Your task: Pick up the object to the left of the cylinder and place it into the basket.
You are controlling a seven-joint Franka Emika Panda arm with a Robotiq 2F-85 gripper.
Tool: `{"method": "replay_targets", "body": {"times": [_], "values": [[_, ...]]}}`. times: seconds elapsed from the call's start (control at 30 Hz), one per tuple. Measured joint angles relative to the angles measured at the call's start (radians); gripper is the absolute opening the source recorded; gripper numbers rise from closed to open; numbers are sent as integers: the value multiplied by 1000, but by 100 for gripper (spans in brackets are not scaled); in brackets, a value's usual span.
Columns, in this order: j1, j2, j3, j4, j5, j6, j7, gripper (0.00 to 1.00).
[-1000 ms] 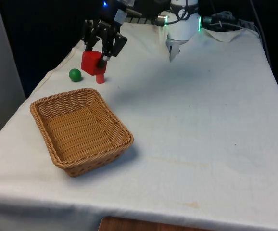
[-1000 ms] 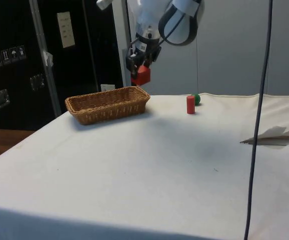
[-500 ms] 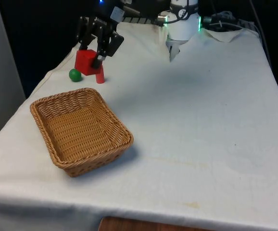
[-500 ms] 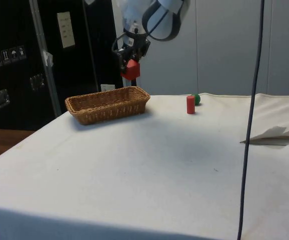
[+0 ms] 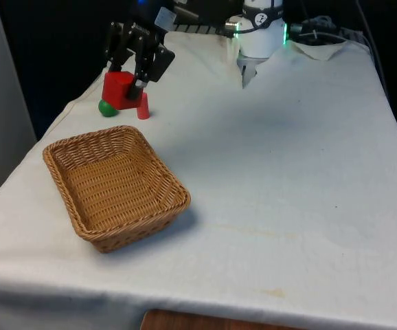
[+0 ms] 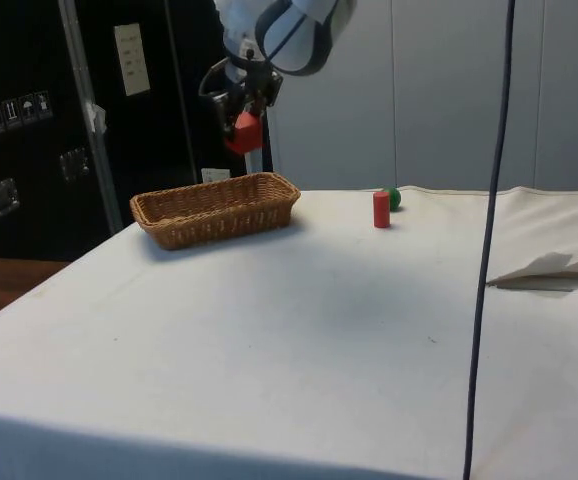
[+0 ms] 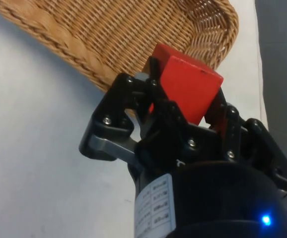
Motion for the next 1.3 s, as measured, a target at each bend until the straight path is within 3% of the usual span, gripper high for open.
{"method": "replay_targets", "body": {"times": [0.3,0.73,1.17,1.3], "values": [[-5,48,17,46,81,-15,-31,3],[-15,190,32,150,180,-17,-32,3],[-41,334,54,262,296,-24,-43,3],[-50,369,59,277,365,-26,-78,3]]}}
